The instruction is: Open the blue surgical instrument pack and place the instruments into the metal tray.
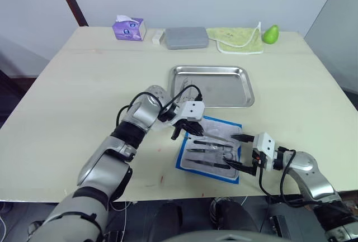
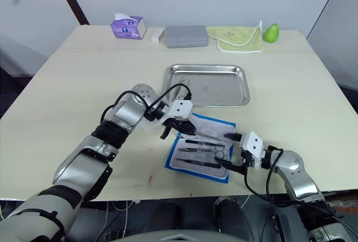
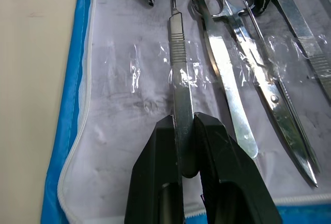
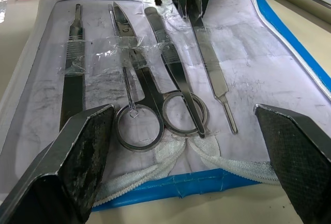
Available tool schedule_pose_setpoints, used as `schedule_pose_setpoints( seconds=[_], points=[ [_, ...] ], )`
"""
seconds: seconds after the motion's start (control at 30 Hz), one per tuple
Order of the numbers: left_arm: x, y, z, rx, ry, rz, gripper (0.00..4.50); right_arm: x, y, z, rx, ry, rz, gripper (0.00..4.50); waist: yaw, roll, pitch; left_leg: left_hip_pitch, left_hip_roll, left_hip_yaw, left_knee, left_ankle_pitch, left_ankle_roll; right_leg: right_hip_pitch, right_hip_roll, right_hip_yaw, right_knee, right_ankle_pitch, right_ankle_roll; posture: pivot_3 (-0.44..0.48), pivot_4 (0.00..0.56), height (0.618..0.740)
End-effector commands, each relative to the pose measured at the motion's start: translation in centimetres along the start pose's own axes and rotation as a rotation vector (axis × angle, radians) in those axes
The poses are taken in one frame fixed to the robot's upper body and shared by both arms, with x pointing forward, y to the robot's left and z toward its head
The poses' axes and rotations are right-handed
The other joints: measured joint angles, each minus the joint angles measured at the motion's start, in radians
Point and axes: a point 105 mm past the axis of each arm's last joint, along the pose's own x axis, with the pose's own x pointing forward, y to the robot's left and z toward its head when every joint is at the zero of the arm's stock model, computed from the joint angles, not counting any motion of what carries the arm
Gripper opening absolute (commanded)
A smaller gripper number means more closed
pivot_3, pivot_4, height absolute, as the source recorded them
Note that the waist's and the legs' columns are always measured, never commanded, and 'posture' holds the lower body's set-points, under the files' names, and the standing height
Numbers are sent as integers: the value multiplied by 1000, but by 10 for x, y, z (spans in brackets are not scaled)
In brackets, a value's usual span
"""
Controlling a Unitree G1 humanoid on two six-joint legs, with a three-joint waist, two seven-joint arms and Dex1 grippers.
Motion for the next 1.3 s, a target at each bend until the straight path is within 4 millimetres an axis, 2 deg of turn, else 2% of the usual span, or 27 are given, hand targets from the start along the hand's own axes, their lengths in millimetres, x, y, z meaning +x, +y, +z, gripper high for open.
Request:
schedule_pose_setpoints(
  seconds=[0.03,0.2,0.37,0.5,0.87,0.97,1.13,1.2,1.3],
  points=[
    [-13,6,15,59,8,20,15,-11,35,-93,182,351,51,4500,-2,-1,0,0,1,0,0,0,0,0,1,0,0,0,-1,0,150,736],
    [-23,4,11,53,26,26,15,-11,36,-95,179,352,59,4500,-4,-3,-2,1,4,1,0,0,0,0,5,1,0,1,-3,0,150,736],
    [-44,1,-6,17,68,49,15,-11,36,-94,176,349,65,4500,-7,-3,-2,1,5,1,0,0,0,-1,5,2,0,2,-4,0,150,736],
    [-52,-1,-10,5,69,64,15,-10,35,-92,174,346,68,4500,-7,-4,-2,1,5,1,-1,0,0,0,5,2,0,1,-4,0,150,736],
    [-106,-20,-22,-68,-10,197,15,-12,32,-87,168,316,67,4500,-11,-3,-2,1,9,0,-2,0,0,-1,3,3,-1,1,-6,0,150,736],
    [-115,-23,-18,-98,-62,242,15,-12,31,-87,167,314,67,4500,-10,-3,-2,1,9,0,-2,0,0,-1,3,3,-1,0,-7,0,150,736],
    [-119,-16,0,-201,-232,400,15,-14,29,-87,164,316,75,4500,-9,-3,-2,2,9,1,-2,0,0,-1,3,2,-1,0,-7,0,150,736],
    [-109,-1,13,-352,-330,535,15,-15,26,-85,160,314,76,4500,-3,-3,-2,1,9,0,-2,0,0,0,3,2,-1,0,-6,0,150,736],
    [-98,17,22,-482,-325,750,15,-16,23,-81,153,310,79,4500,5,-5,-3,2,8,0,-2,0,0,0,2,2,-2,-1,-3,0,150,736]
  ],
)
